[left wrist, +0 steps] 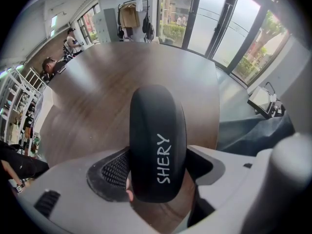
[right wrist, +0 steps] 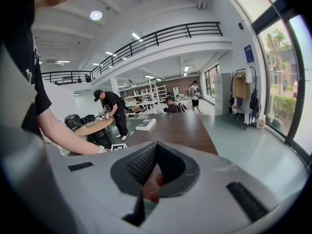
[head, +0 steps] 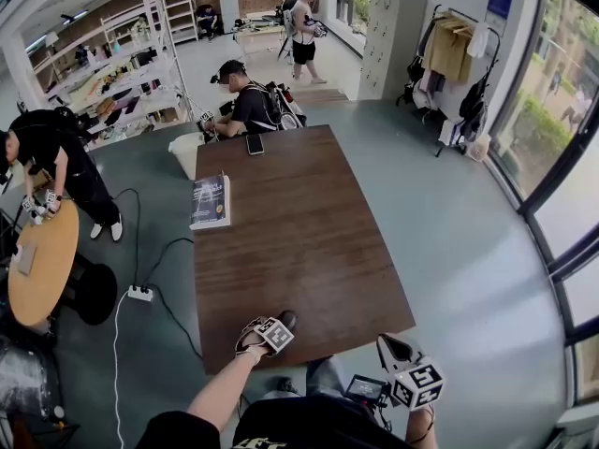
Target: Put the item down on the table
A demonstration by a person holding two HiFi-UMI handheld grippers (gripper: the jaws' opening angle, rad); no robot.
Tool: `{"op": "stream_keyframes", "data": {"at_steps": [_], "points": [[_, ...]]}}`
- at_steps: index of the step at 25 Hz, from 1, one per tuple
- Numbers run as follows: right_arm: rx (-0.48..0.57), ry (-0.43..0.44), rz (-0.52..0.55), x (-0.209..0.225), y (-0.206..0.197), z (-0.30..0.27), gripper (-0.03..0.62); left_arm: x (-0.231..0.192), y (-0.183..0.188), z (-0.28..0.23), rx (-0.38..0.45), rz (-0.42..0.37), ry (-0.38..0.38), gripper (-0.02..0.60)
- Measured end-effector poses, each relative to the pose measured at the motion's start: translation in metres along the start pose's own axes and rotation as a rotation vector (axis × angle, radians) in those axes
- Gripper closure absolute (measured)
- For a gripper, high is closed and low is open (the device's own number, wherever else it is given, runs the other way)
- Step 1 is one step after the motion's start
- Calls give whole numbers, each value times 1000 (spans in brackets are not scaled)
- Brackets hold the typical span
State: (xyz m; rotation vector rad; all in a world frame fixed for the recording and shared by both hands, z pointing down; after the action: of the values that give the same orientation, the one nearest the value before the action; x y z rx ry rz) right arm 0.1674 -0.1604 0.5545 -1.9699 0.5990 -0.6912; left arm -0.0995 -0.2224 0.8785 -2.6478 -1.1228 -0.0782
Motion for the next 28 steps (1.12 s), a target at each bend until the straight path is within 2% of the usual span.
{"op": "stream_keyframes", "data": {"at_steps": [12,16,24,28], "points": [[-12,1,-4,6,-2,4,609,14,0,-11,-39,-90,3,239],[-12,-4,-9,9,-4,6,609,20,1,-16,-42,-170,16,239],[-17,-3,-14,9,-5,7,609,34,1,-17,-7,-391,37,239],[-14,-5,-15,12,-5,8,609,37,4,-18,1,-445,53,239]]}}
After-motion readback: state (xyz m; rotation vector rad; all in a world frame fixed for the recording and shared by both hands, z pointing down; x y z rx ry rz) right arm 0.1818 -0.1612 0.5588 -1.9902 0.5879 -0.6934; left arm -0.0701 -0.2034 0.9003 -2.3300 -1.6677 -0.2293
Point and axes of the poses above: the fingertips, and each gripper's own axes: z backward along the fingers, x to its right, y out of its top, the point moved 3 cm from there along z, backward along the fingers, and after that the axes turned 11 degrees about y, right-handed, at the moved point
